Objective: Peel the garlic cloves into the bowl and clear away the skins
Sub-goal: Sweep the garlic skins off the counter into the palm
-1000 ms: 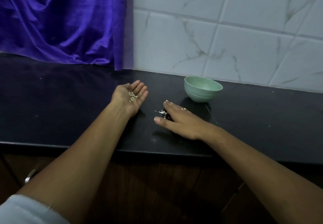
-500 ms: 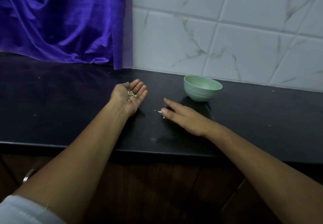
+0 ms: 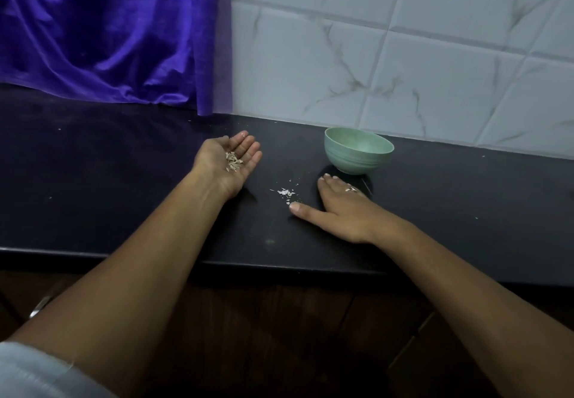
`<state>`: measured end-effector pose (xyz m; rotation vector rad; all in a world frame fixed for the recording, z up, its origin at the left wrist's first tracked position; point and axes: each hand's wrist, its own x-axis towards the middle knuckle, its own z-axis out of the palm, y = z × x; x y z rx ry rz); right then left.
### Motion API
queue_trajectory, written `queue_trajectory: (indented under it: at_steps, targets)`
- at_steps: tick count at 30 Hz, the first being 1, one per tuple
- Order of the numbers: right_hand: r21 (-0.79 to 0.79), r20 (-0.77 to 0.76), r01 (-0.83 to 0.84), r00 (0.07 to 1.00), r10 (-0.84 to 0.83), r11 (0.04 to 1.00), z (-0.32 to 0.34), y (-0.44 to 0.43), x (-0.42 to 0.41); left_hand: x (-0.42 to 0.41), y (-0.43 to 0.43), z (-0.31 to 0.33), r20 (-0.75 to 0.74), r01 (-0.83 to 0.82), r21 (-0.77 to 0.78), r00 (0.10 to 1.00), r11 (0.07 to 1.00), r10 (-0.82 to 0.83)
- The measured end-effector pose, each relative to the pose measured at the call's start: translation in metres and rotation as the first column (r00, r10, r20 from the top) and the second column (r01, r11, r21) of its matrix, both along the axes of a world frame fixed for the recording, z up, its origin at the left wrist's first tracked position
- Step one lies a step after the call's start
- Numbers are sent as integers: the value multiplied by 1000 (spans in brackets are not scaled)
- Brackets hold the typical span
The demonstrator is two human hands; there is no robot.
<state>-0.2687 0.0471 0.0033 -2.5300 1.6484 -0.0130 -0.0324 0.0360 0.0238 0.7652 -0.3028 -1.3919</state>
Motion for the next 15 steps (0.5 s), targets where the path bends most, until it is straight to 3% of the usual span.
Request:
queue_trajectory:
  at_steps: [3,5,7,8,13,15]
  targets:
    - [18,-5,-149,989,149,989,-1,2,19,1,2,0,-1,-8,-4,1000,1000,8]
    - [76,154,-225,965,212,971,4,6,22,2,3,-1,-3,-11,-4,1000,1000,11]
    - [116,355,-210,922,157,971,9,6,16,2,3,-1,-5,-10,-2,1000,1000,10]
    - [95,376,-188,916,140,977,10,2,11,2,4,0,-8,-11,-3,1000,1000,11]
    - [18,68,-135,989,133,991,6,-20,10,2,4,-1,-5,-13,1,1000,1000,13]
    - [12,27,-179,984,179,984,6,-19,17,2,4,-1,-10,-21,5,1000,1000,21]
